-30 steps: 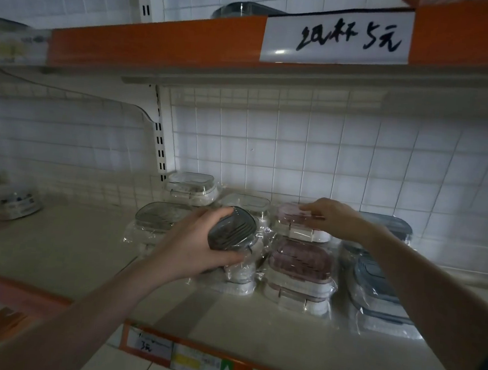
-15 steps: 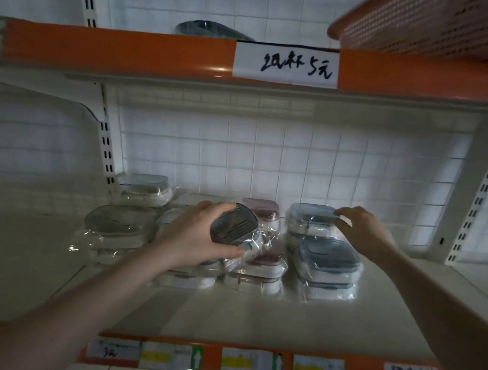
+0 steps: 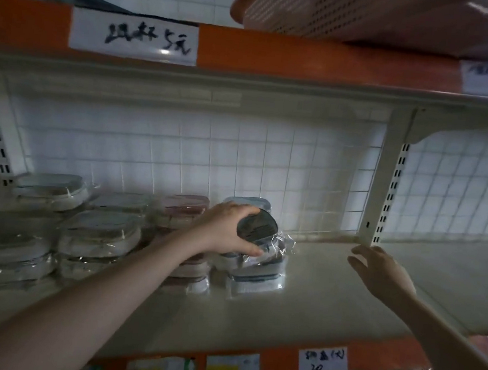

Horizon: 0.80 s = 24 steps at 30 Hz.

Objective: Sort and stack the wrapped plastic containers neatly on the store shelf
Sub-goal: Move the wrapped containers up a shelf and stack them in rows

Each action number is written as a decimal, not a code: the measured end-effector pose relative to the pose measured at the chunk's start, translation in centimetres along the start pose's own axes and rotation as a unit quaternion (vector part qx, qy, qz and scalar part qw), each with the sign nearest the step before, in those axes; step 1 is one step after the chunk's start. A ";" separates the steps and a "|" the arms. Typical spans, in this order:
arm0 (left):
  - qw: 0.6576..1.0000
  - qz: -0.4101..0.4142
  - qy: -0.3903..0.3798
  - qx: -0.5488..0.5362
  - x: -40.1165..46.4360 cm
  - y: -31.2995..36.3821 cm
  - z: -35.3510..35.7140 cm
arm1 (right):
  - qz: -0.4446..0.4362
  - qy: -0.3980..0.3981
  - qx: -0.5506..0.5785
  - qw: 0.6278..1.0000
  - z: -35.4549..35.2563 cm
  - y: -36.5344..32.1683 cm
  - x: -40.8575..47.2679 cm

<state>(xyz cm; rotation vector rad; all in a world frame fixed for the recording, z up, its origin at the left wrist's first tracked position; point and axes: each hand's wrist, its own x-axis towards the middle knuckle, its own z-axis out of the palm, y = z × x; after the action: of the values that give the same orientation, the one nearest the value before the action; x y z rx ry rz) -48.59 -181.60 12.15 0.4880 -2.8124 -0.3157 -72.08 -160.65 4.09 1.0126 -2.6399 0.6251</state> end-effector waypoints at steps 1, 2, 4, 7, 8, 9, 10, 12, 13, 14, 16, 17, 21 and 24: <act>1.000 -0.001 -0.012 0.010 1.1 0.4 0.5 | 0.000 -0.009 -0.002 1.000 -0.1 1.1 0.5; 1.000 -0.004 -0.022 0.021 2.1 0.8 1.0 | -0.001 -0.019 -0.001 1.000 -0.2 2.1 1.1; 0.999 -0.018 -0.038 0.034 3.7 1.1 2.0 | -0.004 -0.030 0.001 1.000 -0.4 3.8 2.3; 0.997 -0.042 -0.053 0.033 5.2 1.2 3.2 | -0.021 -0.032 0.007 0.999 -0.3 5.8 4.1; 0.997 -0.047 -0.053 0.026 5.4 1.1 3.5 | -0.023 -0.035 0.009 0.999 -0.2 6.2 4.5; 0.997 -0.051 -0.052 0.017 5.6 1.1 3.7 | -0.022 -0.040 0.011 0.999 -0.1 6.6 4.9; 0.997 -0.051 -0.052 0.015 5.8 1.0 3.8 | -0.021 -0.045 0.015 0.999 0.2 6.9 5.2; 0.996 -0.051 -0.063 0.031 6.0 1.0 3.9 | -0.022 -0.055 0.027 0.998 0.9 7.4 5.8; 0.995 -0.052 -0.069 0.044 6.0 1.1 3.8 | -0.023 -0.061 0.034 0.997 1.2 7.5 5.9; 0.994 -0.049 -0.073 0.059 6.0 1.1 3.8 | -0.026 -0.065 0.040 0.997 1.5 7.6 6.1; 0.992 -0.041 -0.074 0.093 5.7 1.3 3.9 | -0.030 -0.069 0.051 0.996 2.0 7.7 6.2; 0.990 -0.038 -0.074 0.113 5.4 1.4 3.9 | -0.032 -0.069 0.056 0.996 2.3 7.8 6.2; 0.976 -0.023 -0.060 0.210 4.5 1.2 4.9 | -0.042 -0.074 0.056 0.995 3.0 7.9 6.2; 0.974 -0.016 -0.043 0.223 4.4 0.6 5.2 | -0.048 -0.077 0.053 0.994 3.4 8.0 6.3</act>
<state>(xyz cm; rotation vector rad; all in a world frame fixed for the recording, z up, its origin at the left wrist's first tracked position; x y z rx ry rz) -54.31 -181.72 8.45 0.6247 -2.9619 0.3074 -82.37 -160.52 1.02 1.2579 -2.6940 0.6980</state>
